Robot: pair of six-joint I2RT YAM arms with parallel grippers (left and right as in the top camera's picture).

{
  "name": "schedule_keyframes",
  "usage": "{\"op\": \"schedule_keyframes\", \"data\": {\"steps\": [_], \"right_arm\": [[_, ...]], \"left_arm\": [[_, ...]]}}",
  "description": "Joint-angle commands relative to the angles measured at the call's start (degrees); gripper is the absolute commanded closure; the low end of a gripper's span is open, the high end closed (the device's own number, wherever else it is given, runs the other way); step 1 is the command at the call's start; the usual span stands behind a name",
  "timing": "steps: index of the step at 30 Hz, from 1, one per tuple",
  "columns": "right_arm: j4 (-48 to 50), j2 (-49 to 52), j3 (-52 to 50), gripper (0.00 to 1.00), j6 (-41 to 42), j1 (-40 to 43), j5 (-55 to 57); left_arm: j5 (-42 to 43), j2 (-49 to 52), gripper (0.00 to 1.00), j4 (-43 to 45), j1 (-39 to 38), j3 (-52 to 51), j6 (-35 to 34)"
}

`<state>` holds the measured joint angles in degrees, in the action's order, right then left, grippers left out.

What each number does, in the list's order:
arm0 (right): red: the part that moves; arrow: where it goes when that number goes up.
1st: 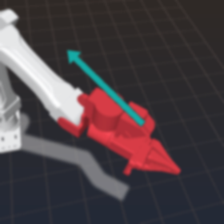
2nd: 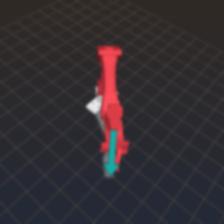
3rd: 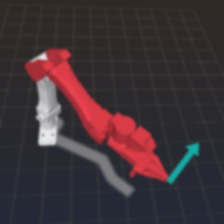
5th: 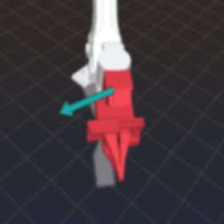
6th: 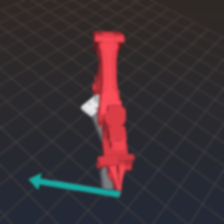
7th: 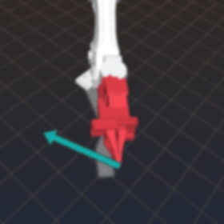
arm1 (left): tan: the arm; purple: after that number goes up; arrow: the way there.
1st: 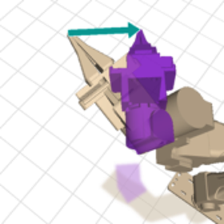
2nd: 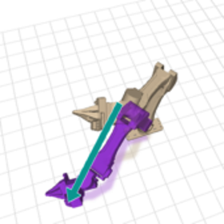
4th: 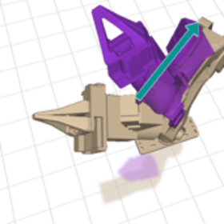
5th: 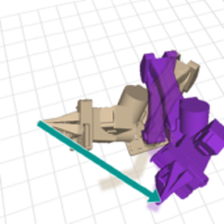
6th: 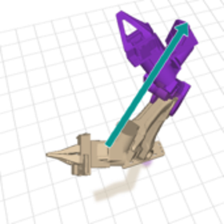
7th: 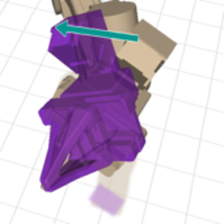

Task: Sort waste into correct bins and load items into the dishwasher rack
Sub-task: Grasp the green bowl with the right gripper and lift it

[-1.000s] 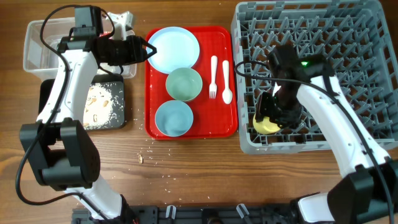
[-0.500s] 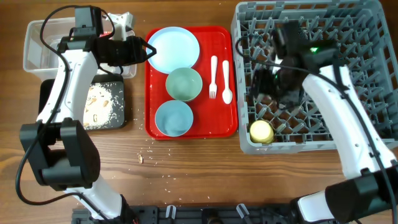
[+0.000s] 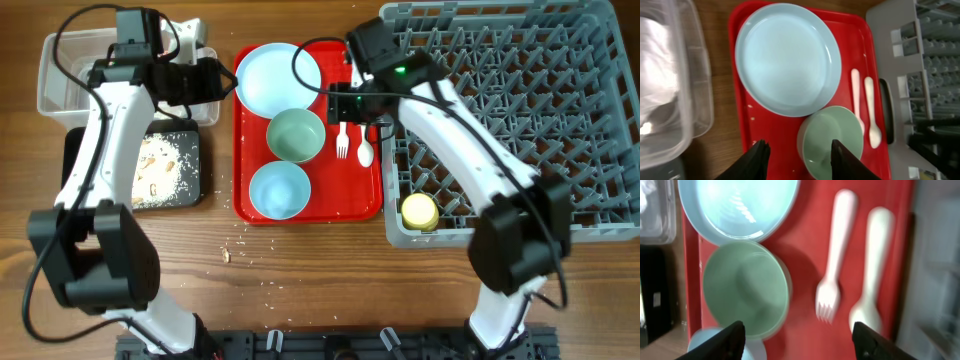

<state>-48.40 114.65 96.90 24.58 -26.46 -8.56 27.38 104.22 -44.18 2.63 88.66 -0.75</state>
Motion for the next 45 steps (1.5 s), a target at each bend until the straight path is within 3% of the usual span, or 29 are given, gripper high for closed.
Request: {"op": "schedule_keyframes", "data": {"steps": [1, 8, 12, 15, 17, 18, 20, 25, 30, 36, 38, 45], "right_arm": [[2.69, 6.03, 0.52, 0.36, -1.46, -0.28, -3.87], [6.08, 10.51, 0.52, 0.48, -2.64, -1.55, -5.25], [6.45, 10.91, 0.52, 0.60, -3.15, -2.10, -4.39], [6.78, 11.65, 0.52, 0.72, -3.13, -2.23, -4.39], [6.82, 12.72, 0.52, 0.75, -3.13, -2.25, -4.42], [6.80, 13.00, 0.52, 0.86, -3.10, -2.25, -4.44], [6.78, 12.94, 0.61, 0.96, -3.13, -2.23, -4.39], [3.65, 10.16, 2.91, 0.96, -1.84, -0.83, -3.32], [-2.08, 0.09, 9.53, 0.96, -1.60, 4.63, 5.88], [4.17, -6.84, 9.53, 0.96, -0.66, 8.90, 43.39], [8.74, -5.70, 9.14, 0.96, -4.07, 8.92, 53.42], [25.73, 3.34, 9.14, 0.96, -27.36, 8.92, 67.14]], "left_arm": [[-6.27, -4.66, 0.58, -0.24, -0.22, 0.83, 0.28], [-7.61, -4.68, 0.53, -0.26, -0.22, 0.83, 0.31], [-8.87, -4.68, 0.48, -0.28, -0.22, 0.83, 0.31], [-8.90, -4.68, 0.35, -0.24, -0.22, 0.83, 0.31], [-8.90, -4.68, 0.06, -0.24, -0.22, 0.83, 0.31], [-9.05, -4.68, 0.00, -0.26, -0.22, 0.83, 0.33], [-9.05, -4.68, 0.00, -0.26, -0.22, 0.83, 0.33], [-9.05, -4.68, 0.00, -0.26, -0.22, 0.83, 0.31], [-9.05, -4.68, 0.00, -0.26, -0.22, 0.83, 0.31], [-9.05, -4.68, 0.00, -0.26, -0.22, 0.83, 0.31], [-9.03, -4.68, 0.00, -0.26, -0.22, 0.83, 0.31], [-9.05, -4.68, 0.00, -0.26, -0.22, 0.83, 0.31]]}}
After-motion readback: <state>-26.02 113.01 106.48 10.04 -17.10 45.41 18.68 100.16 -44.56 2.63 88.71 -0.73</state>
